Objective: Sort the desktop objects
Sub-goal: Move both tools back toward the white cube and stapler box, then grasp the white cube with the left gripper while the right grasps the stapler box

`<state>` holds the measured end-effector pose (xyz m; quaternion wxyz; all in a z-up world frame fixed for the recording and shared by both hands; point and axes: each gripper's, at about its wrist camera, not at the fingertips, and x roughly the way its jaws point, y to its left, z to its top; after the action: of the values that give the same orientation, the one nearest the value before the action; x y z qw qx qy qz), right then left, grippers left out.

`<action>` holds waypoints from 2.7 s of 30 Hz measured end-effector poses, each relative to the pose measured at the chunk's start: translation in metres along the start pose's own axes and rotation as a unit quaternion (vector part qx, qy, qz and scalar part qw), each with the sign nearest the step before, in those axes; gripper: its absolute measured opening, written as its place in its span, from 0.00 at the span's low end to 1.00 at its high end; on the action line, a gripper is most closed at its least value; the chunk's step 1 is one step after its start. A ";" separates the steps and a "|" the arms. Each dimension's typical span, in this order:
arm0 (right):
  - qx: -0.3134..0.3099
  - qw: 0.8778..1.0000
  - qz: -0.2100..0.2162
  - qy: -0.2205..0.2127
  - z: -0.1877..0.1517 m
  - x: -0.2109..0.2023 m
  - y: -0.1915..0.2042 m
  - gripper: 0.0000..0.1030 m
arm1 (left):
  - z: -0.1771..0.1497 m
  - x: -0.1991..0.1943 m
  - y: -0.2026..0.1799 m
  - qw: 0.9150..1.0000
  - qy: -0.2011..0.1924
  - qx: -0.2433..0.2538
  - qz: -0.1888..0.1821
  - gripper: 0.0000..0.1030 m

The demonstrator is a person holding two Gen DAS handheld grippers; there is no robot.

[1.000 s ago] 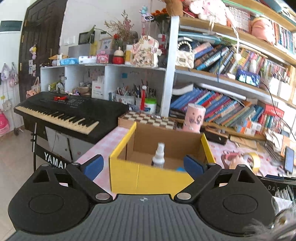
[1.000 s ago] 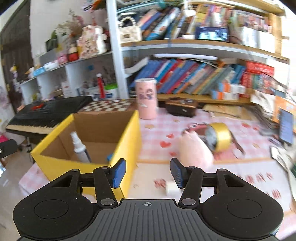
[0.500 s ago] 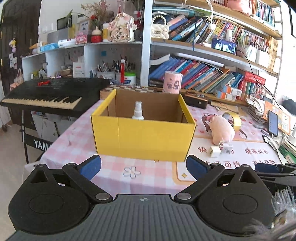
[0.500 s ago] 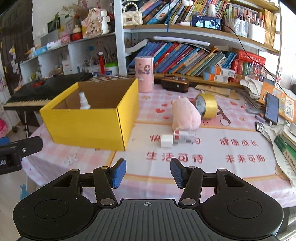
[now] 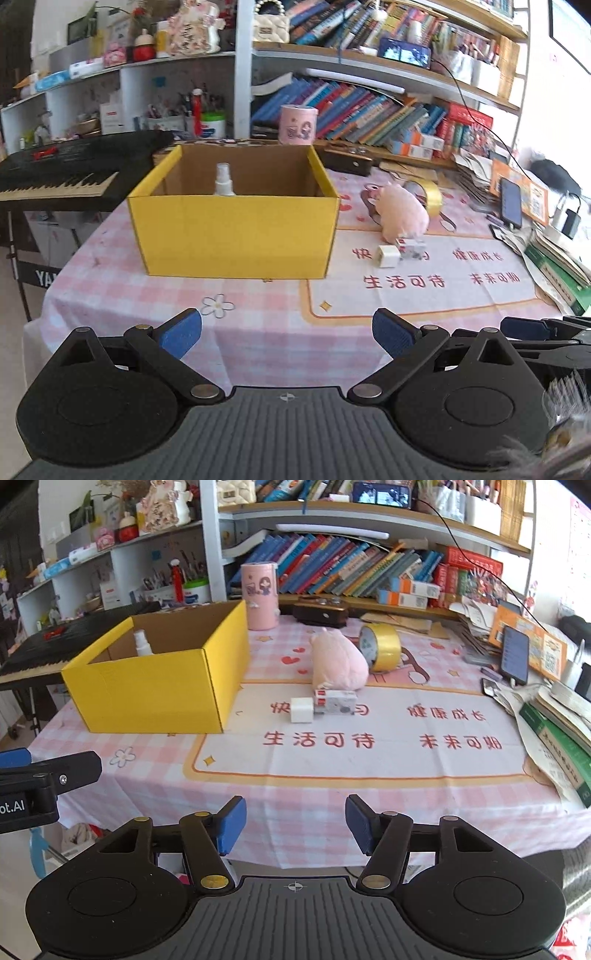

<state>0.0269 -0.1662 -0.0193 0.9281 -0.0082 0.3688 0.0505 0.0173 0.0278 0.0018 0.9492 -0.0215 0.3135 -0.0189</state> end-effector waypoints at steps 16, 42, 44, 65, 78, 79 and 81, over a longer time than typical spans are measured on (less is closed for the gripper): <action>0.025 0.999 -0.025 0.005 0.010 0.009 -0.036 0.61 | 0.018 0.026 -0.042 0.999 0.009 0.035 -0.034 0.97; 0.018 0.999 -0.034 0.006 0.068 0.062 -0.116 0.61 | 0.060 0.108 -0.123 0.997 0.032 0.041 -0.062 0.97; 0.015 0.999 -0.032 0.006 0.074 0.068 -0.123 0.61 | 0.062 0.121 -0.128 0.997 0.040 0.034 -0.059 0.96; -0.026 0.998 0.024 0.044 0.104 0.130 -0.152 0.61 | 0.064 0.241 -0.158 0.995 0.098 0.021 0.008 0.40; -0.027 0.992 0.099 0.071 0.114 0.168 -0.115 0.61 | 0.051 0.166 -0.126 0.991 0.134 0.009 0.016 0.40; -0.024 0.992 0.102 0.074 0.114 0.172 -0.110 0.61 | 0.048 0.160 -0.122 0.990 0.137 0.008 0.023 0.40; -0.018 0.991 0.106 0.083 0.112 0.182 -0.100 0.61 | 0.046 0.151 -0.115 0.990 0.135 0.009 0.041 0.40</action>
<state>0.2451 -0.2437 -0.0642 0.8835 0.0104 0.4422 0.1543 0.1634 -0.0932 -0.0451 0.8981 0.0024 0.4395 0.0145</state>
